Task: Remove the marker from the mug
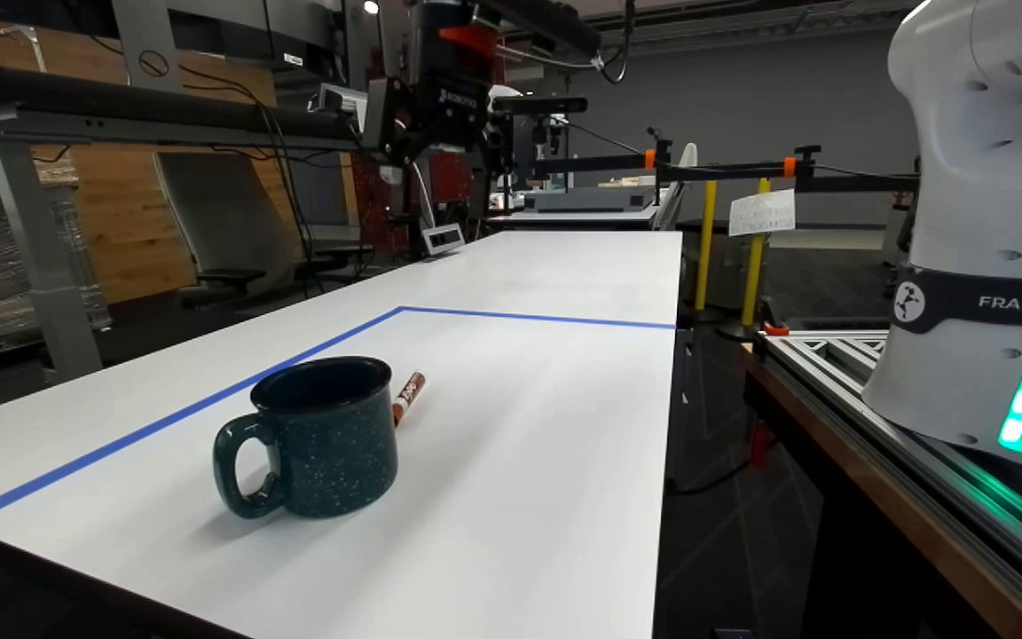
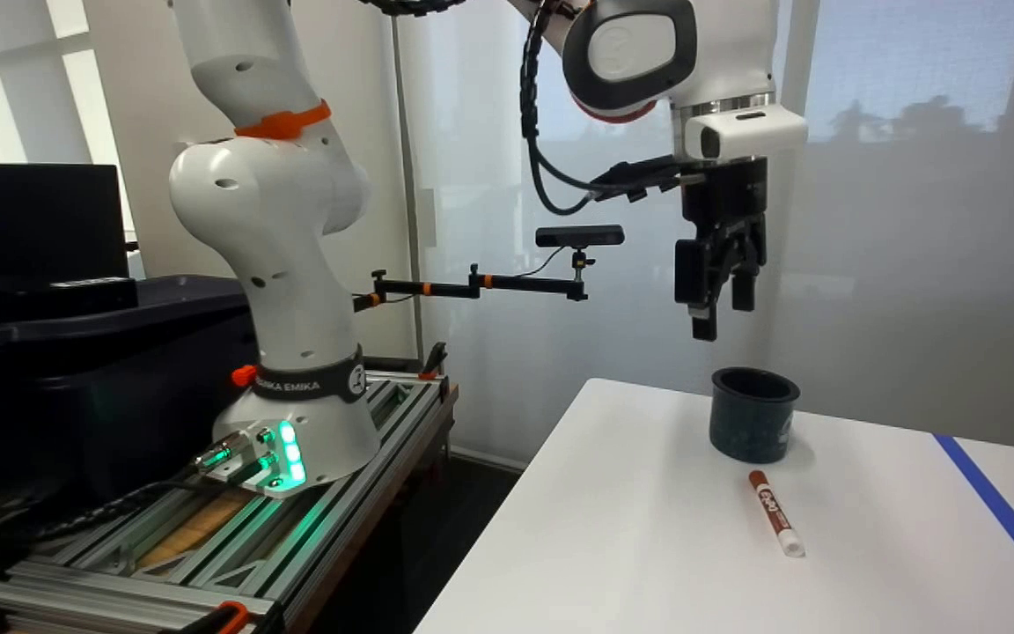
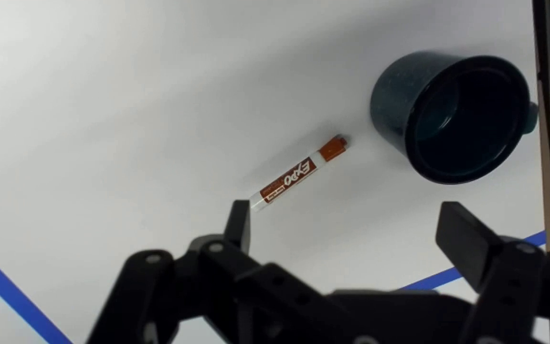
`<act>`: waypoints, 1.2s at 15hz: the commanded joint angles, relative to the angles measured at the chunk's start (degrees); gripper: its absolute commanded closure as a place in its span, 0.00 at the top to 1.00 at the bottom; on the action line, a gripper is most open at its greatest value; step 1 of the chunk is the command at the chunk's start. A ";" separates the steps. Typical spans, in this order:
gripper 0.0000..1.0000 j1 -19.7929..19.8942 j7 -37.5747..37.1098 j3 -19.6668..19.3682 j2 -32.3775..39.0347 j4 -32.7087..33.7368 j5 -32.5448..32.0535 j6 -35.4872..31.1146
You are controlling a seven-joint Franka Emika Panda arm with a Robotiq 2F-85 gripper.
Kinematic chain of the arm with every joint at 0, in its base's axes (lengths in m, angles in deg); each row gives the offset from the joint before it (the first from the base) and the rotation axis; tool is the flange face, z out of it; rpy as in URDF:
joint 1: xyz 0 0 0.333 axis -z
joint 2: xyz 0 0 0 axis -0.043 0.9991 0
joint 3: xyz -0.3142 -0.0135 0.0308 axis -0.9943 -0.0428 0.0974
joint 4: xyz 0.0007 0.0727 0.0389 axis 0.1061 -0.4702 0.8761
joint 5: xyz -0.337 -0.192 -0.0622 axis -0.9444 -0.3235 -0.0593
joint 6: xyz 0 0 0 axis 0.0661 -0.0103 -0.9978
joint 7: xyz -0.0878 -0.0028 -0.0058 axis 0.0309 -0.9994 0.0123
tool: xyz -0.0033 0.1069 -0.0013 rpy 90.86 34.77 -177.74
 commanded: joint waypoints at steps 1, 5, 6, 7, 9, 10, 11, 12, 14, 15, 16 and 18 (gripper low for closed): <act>1.00 1.35 6.40 2.38 -5.03 0.80 -4.47 5.60; 1.00 0.96 15.19 1.33 -7.10 0.37 -2.62 3.21; 1.00 1.66 11.71 2.64 -5.22 1.11 -3.42 3.79; 1.00 1.68 12.99 2.40 -5.58 1.11 -3.28 3.76; 1.00 1.70 14.05 2.12 -5.80 1.11 -3.27 3.74; 1.00 1.69 14.14 2.10 -5.80 1.10 -3.27 3.73; 1.00 1.69 14.15 2.10 -5.80 1.09 -3.27 3.73; 1.00 1.69 14.16 2.10 -5.80 1.09 -3.27 3.72; 1.00 1.69 14.16 2.10 -5.80 1.09 -3.27 3.72; 1.00 1.69 14.16 2.10 -5.80 1.09 -3.27 3.72; 1.00 1.69 14.16 2.10 -5.80 1.09 -3.27 3.72; 1.00 1.69 14.16 2.10 -5.80 1.09 -3.27 3.72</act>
